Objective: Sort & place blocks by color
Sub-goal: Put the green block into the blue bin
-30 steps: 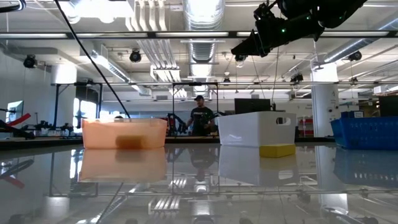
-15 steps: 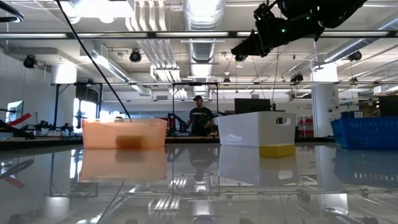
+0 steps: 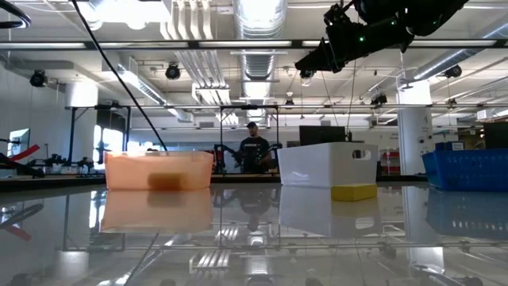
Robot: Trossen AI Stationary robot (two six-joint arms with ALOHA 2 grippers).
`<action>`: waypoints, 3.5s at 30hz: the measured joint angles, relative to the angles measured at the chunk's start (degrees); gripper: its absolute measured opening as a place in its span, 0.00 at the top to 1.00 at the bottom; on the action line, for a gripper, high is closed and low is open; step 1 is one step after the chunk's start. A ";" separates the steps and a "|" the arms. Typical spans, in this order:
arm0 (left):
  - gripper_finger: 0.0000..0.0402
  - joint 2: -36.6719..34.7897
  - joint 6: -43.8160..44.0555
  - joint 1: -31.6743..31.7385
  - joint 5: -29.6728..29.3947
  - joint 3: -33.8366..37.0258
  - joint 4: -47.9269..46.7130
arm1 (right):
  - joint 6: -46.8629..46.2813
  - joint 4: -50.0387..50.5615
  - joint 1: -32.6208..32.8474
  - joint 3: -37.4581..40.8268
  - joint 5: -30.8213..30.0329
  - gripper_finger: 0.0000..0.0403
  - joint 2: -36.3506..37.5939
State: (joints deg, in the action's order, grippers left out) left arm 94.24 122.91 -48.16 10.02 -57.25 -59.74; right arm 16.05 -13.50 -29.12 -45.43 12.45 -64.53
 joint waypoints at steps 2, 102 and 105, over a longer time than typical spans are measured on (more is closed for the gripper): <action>0.85 -0.05 0.01 0.04 0.02 -0.05 0.01 | 0.00 0.00 0.00 0.00 0.00 0.82 0.00; 0.70 -9.75 -110.28 36.12 -37.71 -9.51 38.93 | 18.70 3.61 3.50 0.96 15.14 0.82 0.00; 0.70 -9.78 -114.52 37.71 -36.44 -7.94 43.86 | 20.37 3.98 4.10 1.03 15.10 0.82 0.00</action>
State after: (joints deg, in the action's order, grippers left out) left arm 84.47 8.39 -10.45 -26.42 -65.18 -15.87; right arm 36.42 -9.52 -25.03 -44.40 27.55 -64.53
